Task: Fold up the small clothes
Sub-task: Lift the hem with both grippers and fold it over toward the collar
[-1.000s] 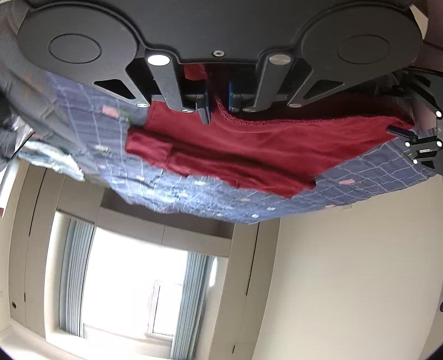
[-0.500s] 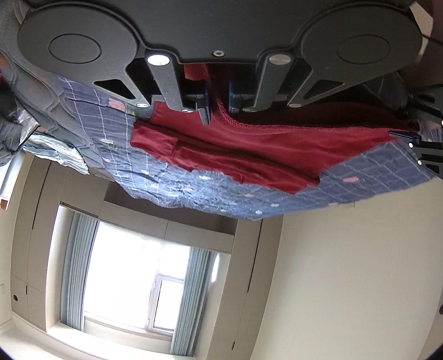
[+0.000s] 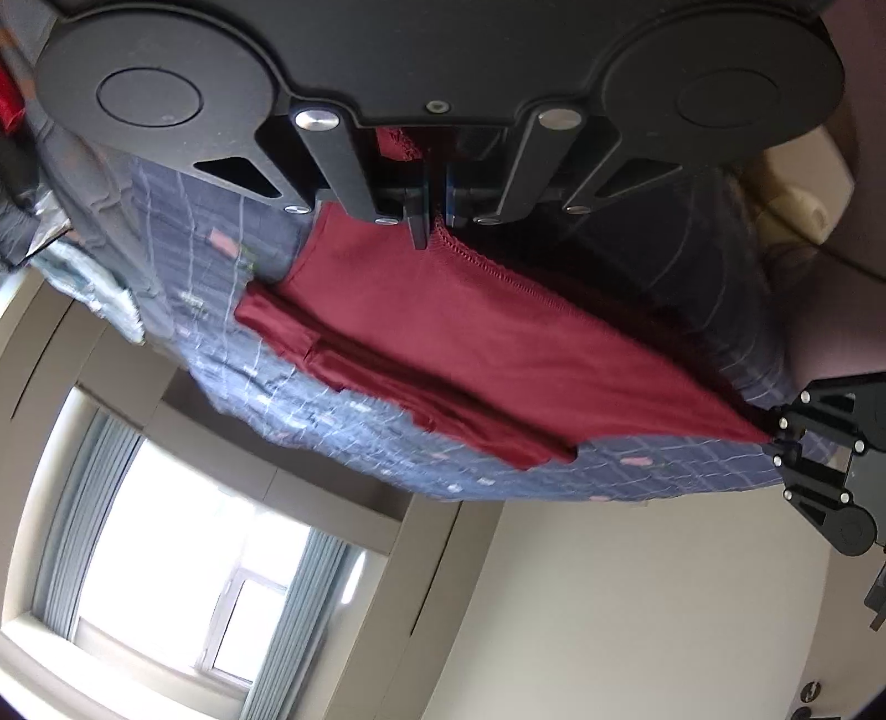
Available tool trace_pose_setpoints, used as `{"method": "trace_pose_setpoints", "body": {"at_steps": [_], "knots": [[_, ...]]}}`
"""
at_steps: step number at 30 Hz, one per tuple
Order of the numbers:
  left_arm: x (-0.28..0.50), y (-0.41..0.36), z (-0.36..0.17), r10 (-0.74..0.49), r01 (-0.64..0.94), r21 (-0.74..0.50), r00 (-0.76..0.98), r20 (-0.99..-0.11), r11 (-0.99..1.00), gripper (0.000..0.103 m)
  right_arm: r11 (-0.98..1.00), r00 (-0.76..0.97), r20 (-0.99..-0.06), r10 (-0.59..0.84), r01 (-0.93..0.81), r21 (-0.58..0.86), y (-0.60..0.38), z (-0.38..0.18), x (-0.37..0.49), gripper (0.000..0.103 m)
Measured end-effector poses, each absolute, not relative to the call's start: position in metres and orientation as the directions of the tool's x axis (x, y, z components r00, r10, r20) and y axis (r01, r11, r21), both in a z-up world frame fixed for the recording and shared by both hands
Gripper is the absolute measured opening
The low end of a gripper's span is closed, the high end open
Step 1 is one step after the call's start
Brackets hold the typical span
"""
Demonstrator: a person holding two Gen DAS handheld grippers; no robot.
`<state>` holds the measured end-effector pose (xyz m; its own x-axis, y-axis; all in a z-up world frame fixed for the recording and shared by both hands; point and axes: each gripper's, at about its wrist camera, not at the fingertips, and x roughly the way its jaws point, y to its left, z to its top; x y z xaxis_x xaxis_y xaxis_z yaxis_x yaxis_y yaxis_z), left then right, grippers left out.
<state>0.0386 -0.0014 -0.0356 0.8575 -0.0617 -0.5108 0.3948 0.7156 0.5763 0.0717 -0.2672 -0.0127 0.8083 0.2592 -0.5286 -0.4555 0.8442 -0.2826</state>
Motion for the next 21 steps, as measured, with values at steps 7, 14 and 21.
{"method": "trace_pose_setpoints", "body": {"at_steps": [7,14,21], "knots": [[0.004,0.009,-0.028,-0.132,0.484,0.440,0.772,-0.622,0.757,0.004,0.780,0.691,-0.661,0.294,-0.573,-0.252,-0.267,-0.010,0.036,0.004],[0.029,0.026,0.007,-0.228,0.515,0.267,0.707,-0.669,0.814,0.004,0.746,0.676,-0.636,0.373,-0.626,-0.228,-0.272,0.032,0.062,0.004],[0.120,0.062,0.076,-0.398,0.515,-0.013,0.646,-0.651,0.857,0.005,0.642,0.679,-0.602,0.420,-0.691,-0.332,-0.279,0.085,0.129,0.004]]}}
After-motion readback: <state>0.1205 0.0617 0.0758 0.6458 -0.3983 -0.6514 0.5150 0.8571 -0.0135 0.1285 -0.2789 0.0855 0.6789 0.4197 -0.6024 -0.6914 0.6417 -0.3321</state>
